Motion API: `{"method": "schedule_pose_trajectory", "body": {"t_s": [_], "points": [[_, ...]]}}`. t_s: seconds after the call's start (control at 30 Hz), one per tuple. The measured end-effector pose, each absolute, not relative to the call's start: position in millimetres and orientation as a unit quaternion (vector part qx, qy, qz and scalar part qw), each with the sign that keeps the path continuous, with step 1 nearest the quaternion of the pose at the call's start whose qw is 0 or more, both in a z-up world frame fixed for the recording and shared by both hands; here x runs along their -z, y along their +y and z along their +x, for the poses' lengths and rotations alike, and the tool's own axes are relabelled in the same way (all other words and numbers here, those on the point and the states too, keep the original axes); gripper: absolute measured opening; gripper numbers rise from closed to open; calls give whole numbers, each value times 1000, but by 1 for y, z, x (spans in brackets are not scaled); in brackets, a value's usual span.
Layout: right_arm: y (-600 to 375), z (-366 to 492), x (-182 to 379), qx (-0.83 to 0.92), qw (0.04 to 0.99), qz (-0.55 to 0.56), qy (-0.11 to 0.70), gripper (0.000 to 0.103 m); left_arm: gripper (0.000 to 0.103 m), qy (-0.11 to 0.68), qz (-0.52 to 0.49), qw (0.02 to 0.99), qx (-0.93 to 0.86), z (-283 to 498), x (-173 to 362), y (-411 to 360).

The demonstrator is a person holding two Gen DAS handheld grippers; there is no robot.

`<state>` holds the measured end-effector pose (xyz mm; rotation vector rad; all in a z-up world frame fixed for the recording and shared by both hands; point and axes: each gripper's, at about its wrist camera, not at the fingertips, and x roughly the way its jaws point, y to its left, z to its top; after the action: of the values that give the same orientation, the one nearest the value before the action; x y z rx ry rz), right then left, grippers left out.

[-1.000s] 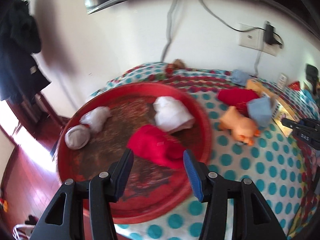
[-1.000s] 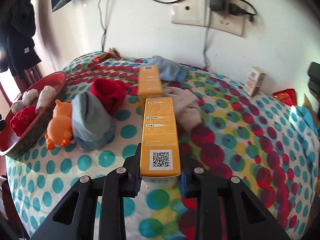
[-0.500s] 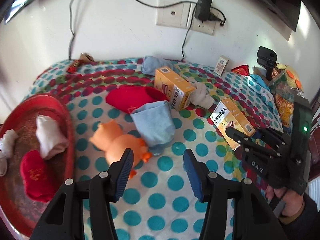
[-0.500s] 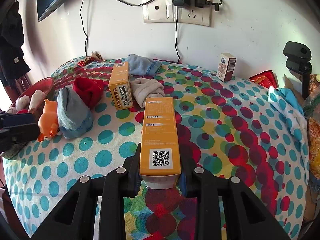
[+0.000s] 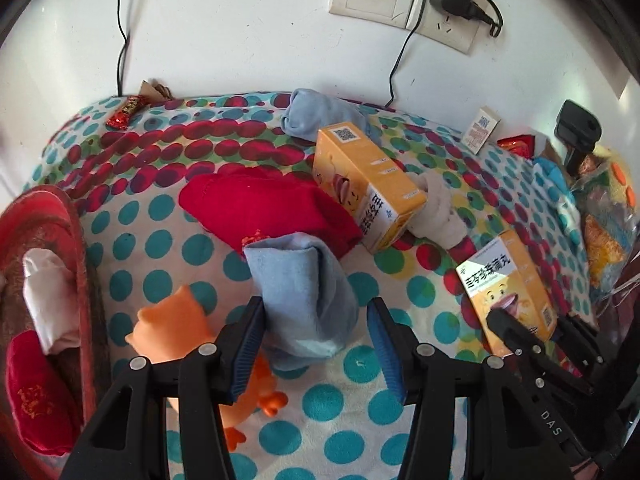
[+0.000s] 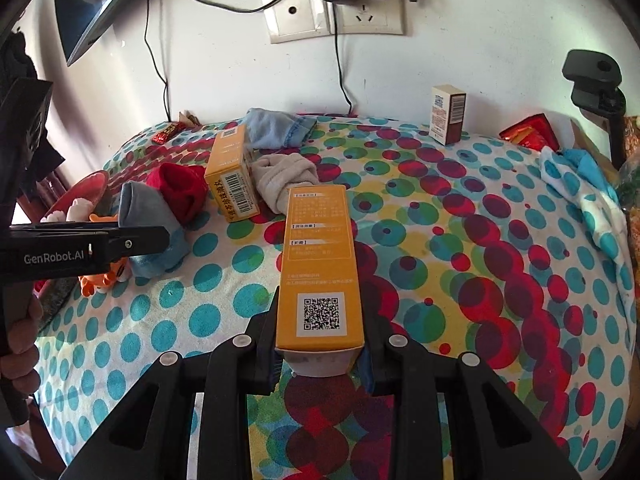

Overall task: Organize objects
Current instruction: 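Grasp the light blue sock on the bed with the left tool, then carry the light blue sock into the red tray and release it with the left tool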

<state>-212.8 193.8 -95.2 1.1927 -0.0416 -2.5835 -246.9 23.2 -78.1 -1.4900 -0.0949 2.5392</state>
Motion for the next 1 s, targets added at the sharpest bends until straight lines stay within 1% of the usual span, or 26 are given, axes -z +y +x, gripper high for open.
{"method": "schedule_pose_trajectory", "body": {"t_s": [0.13,0.17,0.2,0.23,0.57,0.73,1.0], "points": [[195,-213,95,899,144,414,-14,28,53,-76,-492,100,-861,-248,77,9],[195,-212,95,899,144,414,-14,27,50,-81,-494,95,-860,-248,78,6],[195,-212,95,899,144,414,-14,28,38,-78,-497,92,-859,-248,78,6],[195,-212,95,899,142,413,-14,27,36,-75,-497,93,-859,-247,77,6],[193,-214,96,900,137,414,-5,28,34,-32,-484,108,-868,-225,65,17],[192,-214,96,900,136,414,-3,28,34,-24,-478,113,-871,-216,57,18],[191,-214,95,901,132,414,3,28,34,-5,-468,95,-878,-203,47,17]]}}
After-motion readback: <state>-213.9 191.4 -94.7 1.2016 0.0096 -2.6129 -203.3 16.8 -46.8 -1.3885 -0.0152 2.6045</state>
